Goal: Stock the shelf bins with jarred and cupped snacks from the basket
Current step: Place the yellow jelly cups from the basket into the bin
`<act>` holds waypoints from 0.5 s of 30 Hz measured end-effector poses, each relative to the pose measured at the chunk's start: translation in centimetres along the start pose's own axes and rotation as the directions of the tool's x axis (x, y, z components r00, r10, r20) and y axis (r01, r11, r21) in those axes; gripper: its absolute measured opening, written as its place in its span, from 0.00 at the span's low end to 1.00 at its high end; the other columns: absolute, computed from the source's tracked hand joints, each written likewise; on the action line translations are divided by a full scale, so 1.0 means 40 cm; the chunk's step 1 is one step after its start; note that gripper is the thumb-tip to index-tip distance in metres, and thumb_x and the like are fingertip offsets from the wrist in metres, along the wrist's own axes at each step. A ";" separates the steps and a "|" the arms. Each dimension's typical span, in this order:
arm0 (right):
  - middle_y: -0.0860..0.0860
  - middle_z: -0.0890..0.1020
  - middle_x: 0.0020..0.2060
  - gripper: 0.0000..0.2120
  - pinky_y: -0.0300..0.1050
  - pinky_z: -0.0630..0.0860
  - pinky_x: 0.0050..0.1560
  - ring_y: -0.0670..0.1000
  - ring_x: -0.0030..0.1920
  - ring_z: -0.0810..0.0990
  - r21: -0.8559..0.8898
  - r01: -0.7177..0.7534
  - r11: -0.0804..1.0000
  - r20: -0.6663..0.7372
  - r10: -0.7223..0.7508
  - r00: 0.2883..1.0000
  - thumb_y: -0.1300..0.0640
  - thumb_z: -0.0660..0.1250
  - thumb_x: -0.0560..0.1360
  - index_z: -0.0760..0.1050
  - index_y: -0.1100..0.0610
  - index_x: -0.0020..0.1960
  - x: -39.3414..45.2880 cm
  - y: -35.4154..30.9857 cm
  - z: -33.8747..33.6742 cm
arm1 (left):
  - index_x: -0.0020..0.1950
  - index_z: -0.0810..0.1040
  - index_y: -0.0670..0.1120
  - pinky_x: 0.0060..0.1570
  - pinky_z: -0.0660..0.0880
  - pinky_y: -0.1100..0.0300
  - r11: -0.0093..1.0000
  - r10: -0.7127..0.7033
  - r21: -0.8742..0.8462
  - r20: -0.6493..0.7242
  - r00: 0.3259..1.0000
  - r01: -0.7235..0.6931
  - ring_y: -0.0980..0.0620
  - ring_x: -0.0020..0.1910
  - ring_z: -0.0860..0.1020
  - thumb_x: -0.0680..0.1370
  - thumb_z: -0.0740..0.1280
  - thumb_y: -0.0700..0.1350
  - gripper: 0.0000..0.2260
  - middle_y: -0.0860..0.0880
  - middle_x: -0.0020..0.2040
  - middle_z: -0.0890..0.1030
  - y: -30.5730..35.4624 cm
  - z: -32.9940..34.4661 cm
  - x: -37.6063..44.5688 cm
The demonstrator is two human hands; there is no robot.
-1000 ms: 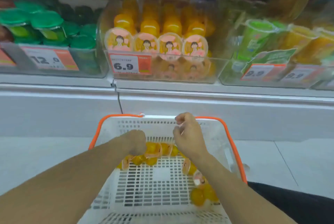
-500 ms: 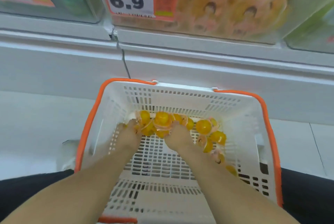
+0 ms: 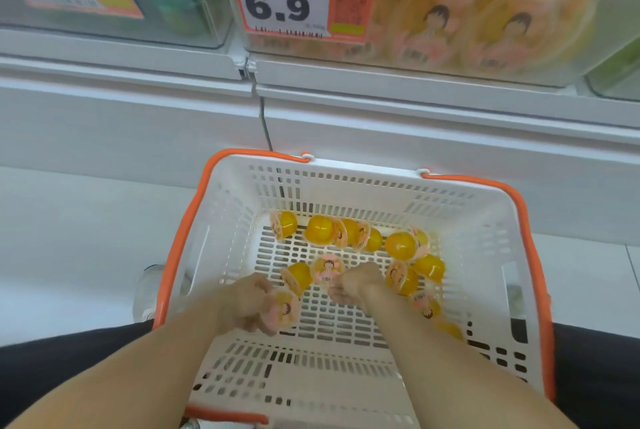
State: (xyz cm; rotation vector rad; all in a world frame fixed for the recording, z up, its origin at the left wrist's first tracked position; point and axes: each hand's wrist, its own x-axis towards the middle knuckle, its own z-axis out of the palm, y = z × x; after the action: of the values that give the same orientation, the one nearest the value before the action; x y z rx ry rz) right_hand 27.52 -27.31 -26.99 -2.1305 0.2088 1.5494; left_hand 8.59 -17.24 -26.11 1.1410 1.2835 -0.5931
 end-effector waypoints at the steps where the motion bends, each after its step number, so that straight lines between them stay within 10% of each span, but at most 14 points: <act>1: 0.64 0.84 0.43 0.15 0.52 0.85 0.39 0.56 0.37 0.86 -0.033 0.004 0.999 -0.011 -0.004 1.000 0.71 0.68 0.76 0.73 0.72 0.62 -0.009 0.012 -0.011 | 0.58 0.77 0.49 0.29 0.66 0.59 0.999 0.017 -0.046 0.085 0.996 -0.013 0.44 0.38 0.84 0.81 0.64 0.40 0.08 0.40 0.49 0.85 -0.002 0.002 -0.023; 10: 0.65 0.85 0.44 0.07 0.48 0.82 0.39 0.57 0.38 0.83 -0.198 0.368 0.909 0.094 -0.356 0.930 0.69 0.69 0.75 0.77 0.65 0.38 -0.279 -0.096 -0.170 | 0.55 0.79 0.40 0.56 0.79 0.43 0.813 0.298 -0.577 0.301 0.906 -0.076 0.39 0.48 0.78 0.83 0.58 0.55 0.20 0.36 0.50 0.78 0.154 0.059 -0.170; 15: 0.61 0.84 0.33 0.08 0.41 0.75 0.30 0.54 0.32 0.80 -0.342 0.525 0.779 0.115 -0.520 0.847 0.68 0.69 0.75 0.76 0.65 0.38 -0.488 -0.231 -0.272 | 0.52 0.80 0.41 0.42 0.79 0.53 0.871 0.411 -0.390 0.244 0.878 -0.299 0.41 0.46 0.81 0.79 0.62 0.63 0.24 0.40 0.51 0.82 0.304 0.071 -0.317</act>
State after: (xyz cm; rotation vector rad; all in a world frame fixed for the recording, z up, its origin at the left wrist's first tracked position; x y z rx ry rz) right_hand 33.76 -27.58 -3.64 -2.1795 -0.6816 1.3280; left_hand 17.23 -18.17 -10.57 0.9146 0.8205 -0.2456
